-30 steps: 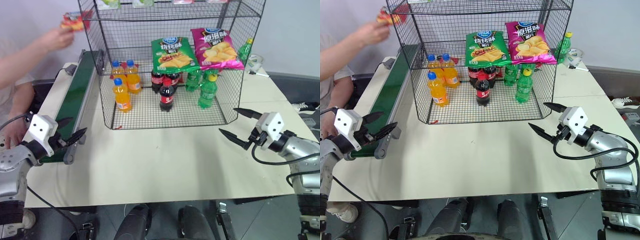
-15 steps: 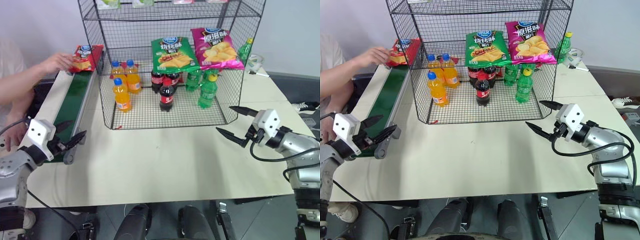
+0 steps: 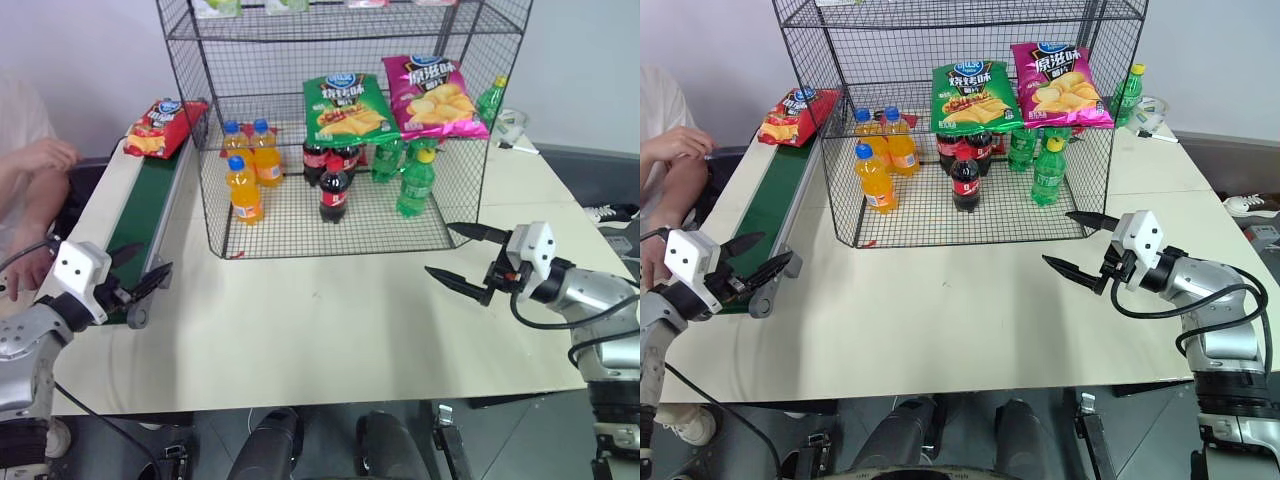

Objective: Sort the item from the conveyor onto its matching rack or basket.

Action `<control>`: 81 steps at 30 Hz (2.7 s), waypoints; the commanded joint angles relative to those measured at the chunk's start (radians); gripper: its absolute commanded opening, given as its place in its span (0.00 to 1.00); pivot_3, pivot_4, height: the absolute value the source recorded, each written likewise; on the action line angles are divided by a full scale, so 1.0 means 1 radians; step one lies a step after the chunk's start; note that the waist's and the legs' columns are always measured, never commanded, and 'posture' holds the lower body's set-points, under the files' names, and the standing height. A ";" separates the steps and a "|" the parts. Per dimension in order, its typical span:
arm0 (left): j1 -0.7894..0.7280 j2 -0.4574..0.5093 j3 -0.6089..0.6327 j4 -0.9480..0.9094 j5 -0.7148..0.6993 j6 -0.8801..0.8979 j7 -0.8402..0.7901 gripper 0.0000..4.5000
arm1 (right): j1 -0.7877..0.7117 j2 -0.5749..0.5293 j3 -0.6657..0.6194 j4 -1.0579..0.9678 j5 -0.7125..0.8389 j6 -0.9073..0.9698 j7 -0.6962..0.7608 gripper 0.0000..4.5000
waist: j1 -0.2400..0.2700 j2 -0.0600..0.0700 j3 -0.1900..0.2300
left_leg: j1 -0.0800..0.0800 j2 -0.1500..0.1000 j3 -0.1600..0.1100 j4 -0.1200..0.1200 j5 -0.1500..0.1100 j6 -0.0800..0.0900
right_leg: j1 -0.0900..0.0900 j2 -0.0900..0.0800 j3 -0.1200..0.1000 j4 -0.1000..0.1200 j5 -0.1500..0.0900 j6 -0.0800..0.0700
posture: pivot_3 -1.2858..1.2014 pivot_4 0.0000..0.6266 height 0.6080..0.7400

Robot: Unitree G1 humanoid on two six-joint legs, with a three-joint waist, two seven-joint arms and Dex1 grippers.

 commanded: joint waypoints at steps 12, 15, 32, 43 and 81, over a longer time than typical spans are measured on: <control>0.087 -0.019 0.073 -0.105 0.023 -0.044 0.092 0.73 | -0.027 0.055 0.143 -0.144 0.071 0.140 0.109 1.00 | -0.002 0.000 0.000 | -0.001 0.001 0.000 -0.001 -0.001 0.000 | 0.000 0.000 0.000 -0.004 0.000 -0.001 | 0.52 0.24 1.00; 0.151 -0.031 0.111 -0.144 0.066 -0.090 0.140 0.73 | -0.071 0.107 0.193 -0.116 0.037 0.116 0.106 1.00 | -0.001 0.000 0.000 | -0.001 0.001 0.000 -0.002 -0.001 0.000 | -0.001 0.000 0.000 -0.005 0.000 0.000 | 0.52 0.24 1.00; 0.506 -0.017 0.259 -0.142 0.522 -0.613 0.357 0.73 | -0.173 0.207 0.260 0.016 -0.017 0.056 0.144 1.00 | 0.000 0.000 0.000 | 0.000 0.001 0.000 -0.002 -0.003 -0.001 | -0.001 0.000 -0.001 -0.008 0.001 -0.002 | 0.52 0.24 1.00; 0.463 0.053 0.250 0.048 0.699 -0.755 0.572 0.99 | -0.186 0.207 0.244 0.025 -0.028 0.055 0.140 1.00 | 0.000 0.000 0.000 | 0.000 0.001 0.000 -0.002 -0.003 -0.001 | -0.002 0.001 -0.001 -0.008 0.001 -0.002 | 0.52 0.24 1.00; 0.445 0.232 0.089 0.396 0.917 -0.937 0.946 0.99 | -0.174 0.205 0.251 -0.029 -0.024 0.095 0.118 1.00 | -0.001 0.000 0.000 | 0.000 0.001 0.000 -0.003 -0.003 -0.001 | -0.003 0.001 -0.003 -0.007 0.003 0.002 | 0.52 0.24 1.00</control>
